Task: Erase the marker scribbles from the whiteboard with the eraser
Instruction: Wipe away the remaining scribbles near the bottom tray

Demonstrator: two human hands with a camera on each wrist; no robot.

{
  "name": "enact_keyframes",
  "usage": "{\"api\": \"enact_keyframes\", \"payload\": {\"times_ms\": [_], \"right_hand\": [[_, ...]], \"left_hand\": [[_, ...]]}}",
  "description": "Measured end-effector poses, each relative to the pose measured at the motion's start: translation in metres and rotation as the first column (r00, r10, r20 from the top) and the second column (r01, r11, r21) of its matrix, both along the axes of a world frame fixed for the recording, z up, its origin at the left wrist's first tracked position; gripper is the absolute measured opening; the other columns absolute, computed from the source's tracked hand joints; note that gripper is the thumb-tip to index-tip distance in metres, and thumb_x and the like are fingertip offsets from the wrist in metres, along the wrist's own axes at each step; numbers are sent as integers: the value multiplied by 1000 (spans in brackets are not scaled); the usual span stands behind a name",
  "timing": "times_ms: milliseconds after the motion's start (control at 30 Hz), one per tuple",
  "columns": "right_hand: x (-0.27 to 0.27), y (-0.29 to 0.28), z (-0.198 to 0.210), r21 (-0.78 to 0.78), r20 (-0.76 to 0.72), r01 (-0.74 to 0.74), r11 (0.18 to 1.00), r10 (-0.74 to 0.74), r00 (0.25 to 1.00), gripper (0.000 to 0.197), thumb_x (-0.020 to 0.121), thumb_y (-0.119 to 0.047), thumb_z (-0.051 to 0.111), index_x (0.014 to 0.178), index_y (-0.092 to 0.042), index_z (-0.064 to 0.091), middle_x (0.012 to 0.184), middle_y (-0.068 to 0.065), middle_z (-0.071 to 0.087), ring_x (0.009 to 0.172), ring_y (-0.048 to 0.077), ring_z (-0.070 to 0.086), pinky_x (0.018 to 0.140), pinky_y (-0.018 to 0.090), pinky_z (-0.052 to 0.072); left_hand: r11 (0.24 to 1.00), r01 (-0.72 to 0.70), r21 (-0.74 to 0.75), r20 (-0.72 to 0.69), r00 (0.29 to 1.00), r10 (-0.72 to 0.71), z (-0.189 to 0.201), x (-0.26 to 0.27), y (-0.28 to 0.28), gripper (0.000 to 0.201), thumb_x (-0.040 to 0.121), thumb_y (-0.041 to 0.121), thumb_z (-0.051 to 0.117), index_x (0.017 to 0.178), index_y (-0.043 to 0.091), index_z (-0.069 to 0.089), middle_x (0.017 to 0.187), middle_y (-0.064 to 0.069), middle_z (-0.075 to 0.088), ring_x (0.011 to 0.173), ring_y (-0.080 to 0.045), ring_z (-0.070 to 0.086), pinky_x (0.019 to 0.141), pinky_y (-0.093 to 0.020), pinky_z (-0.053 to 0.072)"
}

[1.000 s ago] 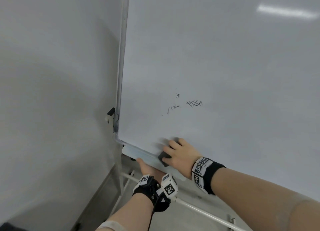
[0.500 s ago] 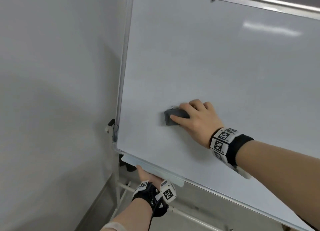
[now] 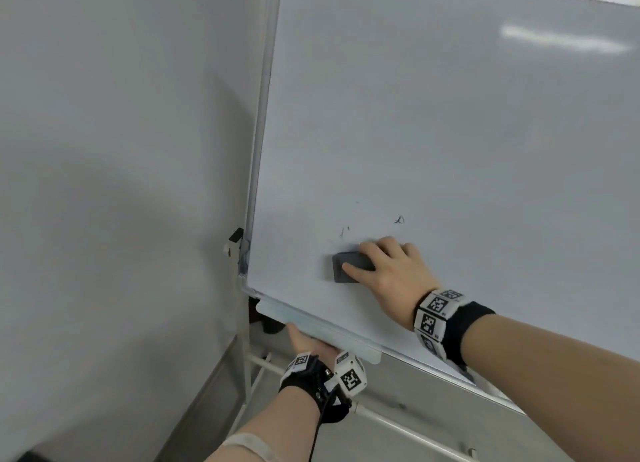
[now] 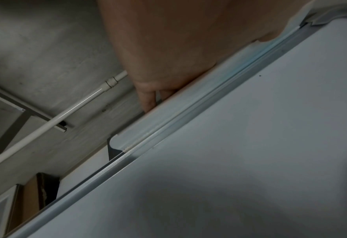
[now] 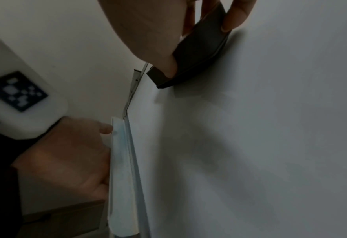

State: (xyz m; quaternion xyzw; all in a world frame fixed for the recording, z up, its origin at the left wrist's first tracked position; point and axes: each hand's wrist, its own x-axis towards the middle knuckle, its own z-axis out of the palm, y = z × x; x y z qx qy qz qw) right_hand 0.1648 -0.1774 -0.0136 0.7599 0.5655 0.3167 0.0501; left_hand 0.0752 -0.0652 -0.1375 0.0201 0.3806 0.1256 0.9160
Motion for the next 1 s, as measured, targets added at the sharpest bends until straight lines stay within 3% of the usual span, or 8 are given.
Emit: {"api": "enact_keyframes", "payload": {"times_ms": [133,267,333,567,700,800,900,1000], "right_hand": [[10,20,44,114,11,30,993,-31,999,61,67,-5,75,122,-29,67,119,11,59,99,34,49,69,42,42],[13,45,78,255,5,74,964,-78,997,57,74,-8,76,125,-30,63,121,10,58,99,35,48,69,41,39],[12,47,68,244,15,59,968,-65,998,57,74,-8,74,125,-31,63,121,9,57,98,34,47,70,41,39],[-9,15,-25,-129,0,26,991,-26,1000,46,67,-19,55,108,-33,72,108,6,62,94,31,50,69,40,49],[5,38,54,106,38,53,993,-57,998,48,79,-11,60,123,-29,66,115,14,59,95,35,49,70,42,41],[12,44,107,330,-24,107,938,-105,994,41,88,-20,64,128,-29,61,120,15,56,99,39,48,70,44,39],[10,35,80,336,-35,96,937,-89,995,42,86,-20,70,126,-30,63,116,16,57,93,37,48,67,43,41],[3,10,11,91,-57,43,995,-37,998,57,70,-12,82,121,-29,66,109,14,58,88,33,47,64,40,43]], "left_hand": [[1000,10,-3,-13,1000,-10,1,1,2,73,86,74,39,126,17,58,111,-16,64,102,-37,58,84,-50,46],[1000,20,17,-72,997,-19,3,4,2,72,86,76,38,121,16,56,104,-16,62,91,-34,58,70,-46,47],[1000,23,20,-76,997,-21,2,6,3,71,85,77,37,118,17,56,103,-16,62,91,-34,58,71,-45,47],[997,56,50,-8,998,-56,5,5,4,67,89,72,35,103,13,61,102,-18,64,91,-35,58,69,-43,45],[999,46,14,-72,996,-45,5,0,5,66,87,75,36,98,13,57,96,-15,61,86,-32,56,70,-42,44],[1000,25,-6,-104,994,-26,6,-4,4,72,84,77,40,114,13,55,107,-16,60,95,-33,57,79,-45,45],[999,30,10,-101,994,-29,9,-4,1,75,82,76,42,127,17,53,110,-15,60,97,-34,57,79,-47,45],[998,43,34,-91,995,-40,17,-4,3,74,82,78,41,116,16,61,103,-14,66,92,-33,60,73,-42,48]]}}
